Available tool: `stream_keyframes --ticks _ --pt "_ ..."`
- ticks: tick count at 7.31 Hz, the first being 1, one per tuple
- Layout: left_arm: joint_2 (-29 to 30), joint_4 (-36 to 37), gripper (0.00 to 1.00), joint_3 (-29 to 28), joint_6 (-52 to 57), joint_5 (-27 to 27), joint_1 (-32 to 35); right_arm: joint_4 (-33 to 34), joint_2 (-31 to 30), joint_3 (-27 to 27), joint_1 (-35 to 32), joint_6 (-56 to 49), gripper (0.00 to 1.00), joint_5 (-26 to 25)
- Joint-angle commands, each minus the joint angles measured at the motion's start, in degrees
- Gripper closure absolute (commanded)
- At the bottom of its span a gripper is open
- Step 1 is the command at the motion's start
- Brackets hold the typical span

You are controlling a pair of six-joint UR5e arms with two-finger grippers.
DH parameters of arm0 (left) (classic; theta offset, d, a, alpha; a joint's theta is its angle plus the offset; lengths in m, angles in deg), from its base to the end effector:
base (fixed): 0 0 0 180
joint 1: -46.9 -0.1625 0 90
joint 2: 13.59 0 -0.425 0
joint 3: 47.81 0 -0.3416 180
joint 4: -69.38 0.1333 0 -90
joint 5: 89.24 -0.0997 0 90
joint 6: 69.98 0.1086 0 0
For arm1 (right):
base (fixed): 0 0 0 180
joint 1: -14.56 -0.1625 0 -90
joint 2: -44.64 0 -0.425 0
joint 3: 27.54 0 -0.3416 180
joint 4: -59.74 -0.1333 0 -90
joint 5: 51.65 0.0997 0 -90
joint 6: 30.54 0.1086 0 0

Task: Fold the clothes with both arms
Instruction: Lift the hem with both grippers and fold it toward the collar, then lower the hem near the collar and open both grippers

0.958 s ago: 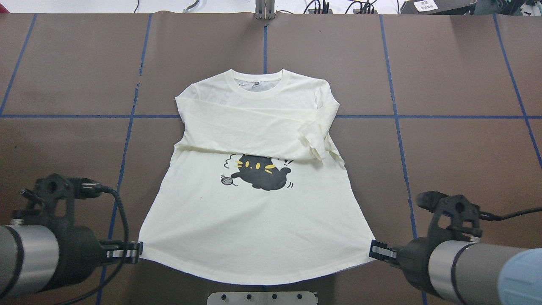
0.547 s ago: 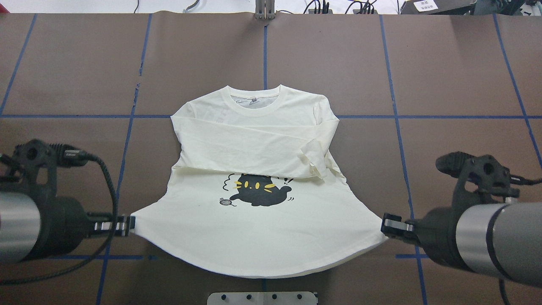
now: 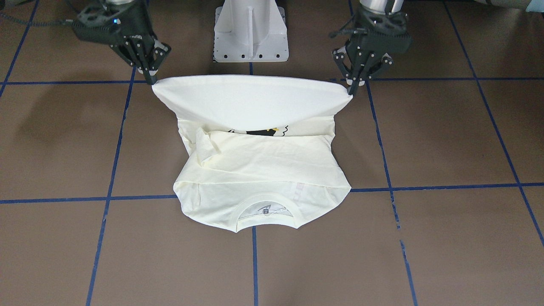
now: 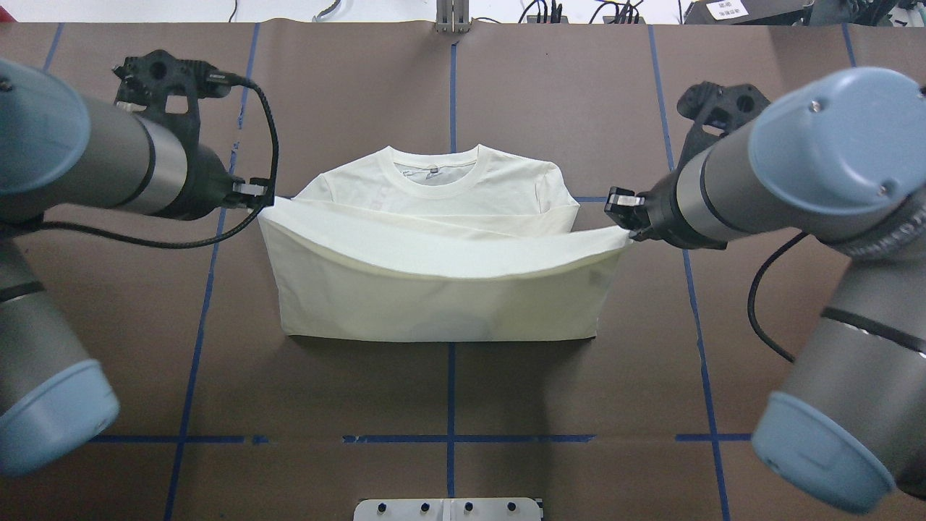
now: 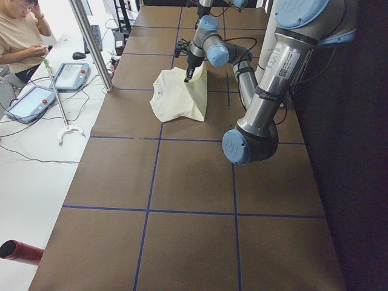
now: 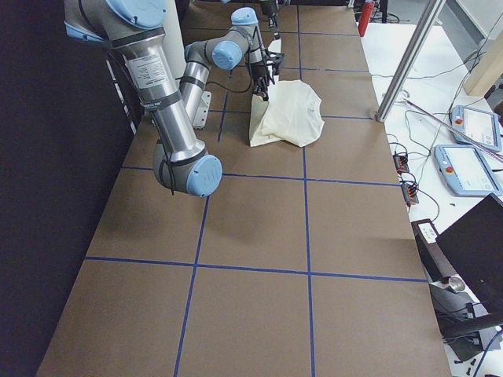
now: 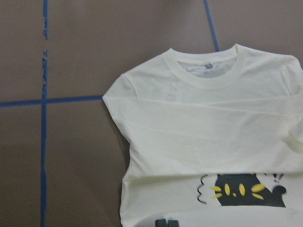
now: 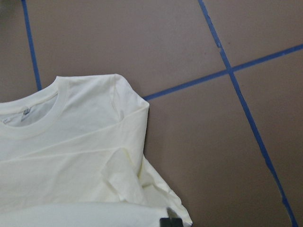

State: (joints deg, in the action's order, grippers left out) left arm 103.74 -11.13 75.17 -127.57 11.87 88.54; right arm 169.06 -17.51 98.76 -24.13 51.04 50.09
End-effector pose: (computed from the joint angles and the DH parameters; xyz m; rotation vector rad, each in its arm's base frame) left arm 0.3064 -0.4228 0.2333 0.3878 0.8147 -0.0640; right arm -0.3154 -0.3951 0.2360 0.1344 -0.7983 0.4193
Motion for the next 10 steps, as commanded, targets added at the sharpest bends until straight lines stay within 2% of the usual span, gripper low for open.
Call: stream_keyframes --ticks 1,4,5,7,8,9,10 --pt "2.4 -9.9 1.0 -13.7 1.9 -0.2 2.7 -13.8 3.0 -16.2 -3.8 -1.7 1.0 0.1" --pt "5.9 -28.9 1.0 -36.1 1.9 -0.8 2.5 -27.8 8.0 -36.1 -4.3 -1.7 1.0 -0.3" --pt "6.5 -31.4 1.0 -39.9 2.0 -2.8 2.2 -31.7 8.4 -40.0 -4.2 -1.7 1.0 -0.6" --pt "6.2 -32.3 1.0 -40.7 1.8 -2.9 0.5 -32.4 8.3 -42.3 -3.0 -1.7 1.0 -1.9" --pt "6.3 -32.3 0.87 -40.5 1.9 -2.9 0.5 -32.4 8.2 -42.3 -2.6 -1.7 0.61 -2.1" --pt "6.3 -32.9 0.01 -40.3 2.2 -2.9 0.4 -32.5 8.3 -42.2 -1.6 -1.9 0.01 -4.4" --pt "5.6 -34.1 0.0 -38.1 2.3 -2.3 0.5 -32.5 8.1 -40.5 -1.7 -2.6 0.0 -4.4"
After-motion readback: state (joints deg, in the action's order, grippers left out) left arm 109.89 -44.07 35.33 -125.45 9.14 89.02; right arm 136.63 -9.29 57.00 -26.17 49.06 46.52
